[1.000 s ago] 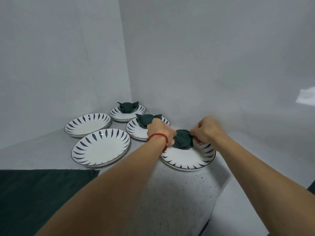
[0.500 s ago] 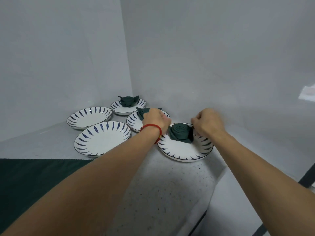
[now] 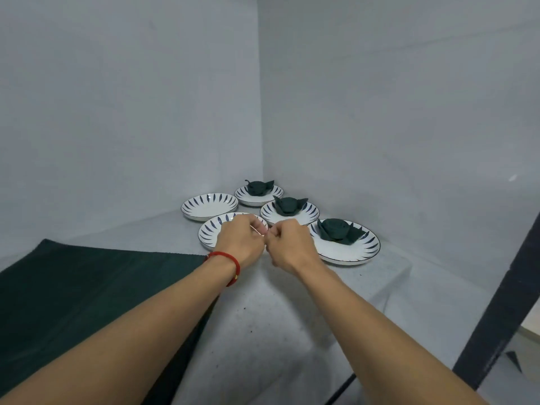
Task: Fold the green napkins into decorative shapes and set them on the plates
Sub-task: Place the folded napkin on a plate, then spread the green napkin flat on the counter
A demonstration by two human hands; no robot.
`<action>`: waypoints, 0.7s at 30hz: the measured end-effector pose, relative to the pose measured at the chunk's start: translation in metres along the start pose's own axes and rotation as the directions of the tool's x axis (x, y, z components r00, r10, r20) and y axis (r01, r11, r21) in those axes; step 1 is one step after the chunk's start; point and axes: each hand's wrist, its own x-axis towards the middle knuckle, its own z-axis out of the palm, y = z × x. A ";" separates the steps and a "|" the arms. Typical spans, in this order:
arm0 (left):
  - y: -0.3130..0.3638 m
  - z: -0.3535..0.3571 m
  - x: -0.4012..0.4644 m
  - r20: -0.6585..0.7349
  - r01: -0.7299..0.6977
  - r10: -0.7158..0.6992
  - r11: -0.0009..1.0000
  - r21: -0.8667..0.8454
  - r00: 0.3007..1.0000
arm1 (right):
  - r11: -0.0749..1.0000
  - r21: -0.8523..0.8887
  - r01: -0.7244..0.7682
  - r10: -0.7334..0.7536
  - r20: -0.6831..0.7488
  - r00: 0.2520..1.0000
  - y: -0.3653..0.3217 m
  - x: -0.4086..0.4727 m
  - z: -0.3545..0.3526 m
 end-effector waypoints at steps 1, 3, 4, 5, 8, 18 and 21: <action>-0.008 -0.011 -0.011 -0.007 0.005 -0.005 1.000 0.008 1.000 | 0.999 0.035 0.011 -0.012 0.015 1.000 -0.007 -0.010 0.010; -0.029 -0.034 -0.035 -0.025 0.032 -0.033 0.999 -0.010 0.999 | 0.996 0.076 0.037 -0.041 0.057 0.998 -0.022 -0.032 0.029; -0.038 -0.044 -0.046 -0.034 0.045 -0.046 0.999 -0.024 0.998 | 0.995 0.087 0.057 -0.064 0.084 0.994 -0.030 -0.043 0.036; -0.052 -0.059 -0.062 -0.049 0.055 -0.056 0.998 -0.023 0.997 | 0.992 0.095 0.088 -0.100 0.121 0.988 -0.040 -0.056 0.048; -0.084 -0.094 -0.104 -0.080 0.070 -0.066 0.997 0.045 0.995 | 0.981 0.079 0.179 -0.193 0.239 0.952 -0.067 -0.090 0.075; -0.185 -0.180 -0.283 -0.191 0.204 -0.167 0.959 0.198 0.967 | 0.806 0.239 0.542 -0.517 0.731 0.446 -0.121 -0.213 0.134; -0.201 -0.176 -0.300 -0.141 0.098 -0.056 0.946 0.308 0.988 | 0.720 0.191 0.667 -0.522 0.782 0.341 -0.117 -0.227 0.138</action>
